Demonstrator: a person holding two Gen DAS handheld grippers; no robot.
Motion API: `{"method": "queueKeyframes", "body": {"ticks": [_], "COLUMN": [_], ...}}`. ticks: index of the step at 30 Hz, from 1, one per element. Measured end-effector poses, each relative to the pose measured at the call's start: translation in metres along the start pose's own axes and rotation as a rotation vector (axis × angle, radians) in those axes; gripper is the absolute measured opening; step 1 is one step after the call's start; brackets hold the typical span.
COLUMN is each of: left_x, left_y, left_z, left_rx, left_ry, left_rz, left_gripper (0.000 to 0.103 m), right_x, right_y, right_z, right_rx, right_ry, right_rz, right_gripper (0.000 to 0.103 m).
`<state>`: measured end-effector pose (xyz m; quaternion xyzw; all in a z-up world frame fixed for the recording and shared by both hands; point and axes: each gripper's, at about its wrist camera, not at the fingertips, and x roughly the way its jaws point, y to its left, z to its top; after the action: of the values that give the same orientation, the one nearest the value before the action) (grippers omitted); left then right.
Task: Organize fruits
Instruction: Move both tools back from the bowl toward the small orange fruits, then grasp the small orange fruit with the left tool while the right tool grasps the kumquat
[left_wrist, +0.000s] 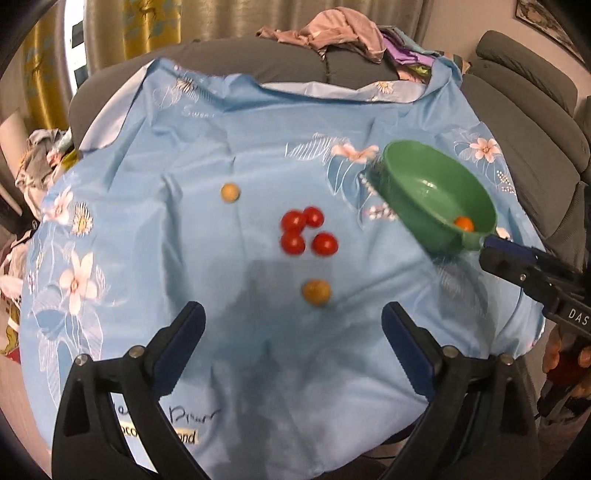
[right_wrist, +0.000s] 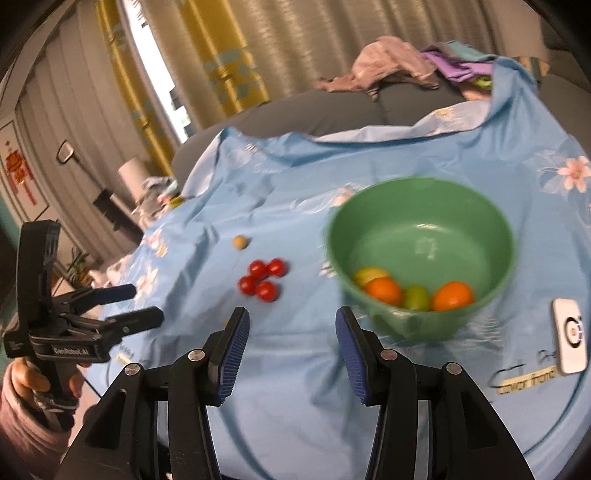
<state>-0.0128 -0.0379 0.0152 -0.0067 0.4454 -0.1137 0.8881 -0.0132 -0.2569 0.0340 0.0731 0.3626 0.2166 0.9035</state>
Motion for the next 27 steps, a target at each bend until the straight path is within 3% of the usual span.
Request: {"method": "queueKeyframes", "body": {"ticks": [11, 13, 17, 19, 21, 24, 27], "left_x": [0.012, 0.017, 0.034, 0.047, 0.059, 0.074, 0.092], "left_y": [0.017, 0.013, 0.002, -0.002, -0.007, -0.012, -0.014], "left_z": [-0.02, -0.017, -0.01, -0.006, -0.002, 0.002, 0.005], "left_rx": [-0.044, -0.032, -0.005, 0.002, 0.012, 0.032, 0.04], "left_ry": [0.033, 0.035, 0.042, 0.058, 0.073, 0.088, 0.11], "left_rz": [-0.046, -0.052, -0.08, -0.1, -0.11, -0.121, -0.105], "left_gripper": [0.094, 0.087, 0.084, 0.074, 0.074, 0.058, 0.054], "right_x": [0.028, 0.03, 0.035, 0.038, 0.042, 0.046, 0.052], "right_y": [0.03, 0.027, 0.021, 0.019, 0.018, 0.013, 0.01], "right_z": [-0.005, -0.005, -0.007, -0.008, -0.007, -0.007, -0.007], "right_rx": [-0.063, -0.054, -0.037, -0.036, -0.036, -0.03, -0.026], "right_ry": [0.087, 0.093, 0.107, 0.113, 0.118, 0.126, 0.138], "right_rz": [0.027, 0.02, 0.013, 0.009, 0.007, 0.009, 0.015], "right_gripper": [0.049, 0.049, 0.049, 0.049, 0.049, 0.049, 0.049]}}
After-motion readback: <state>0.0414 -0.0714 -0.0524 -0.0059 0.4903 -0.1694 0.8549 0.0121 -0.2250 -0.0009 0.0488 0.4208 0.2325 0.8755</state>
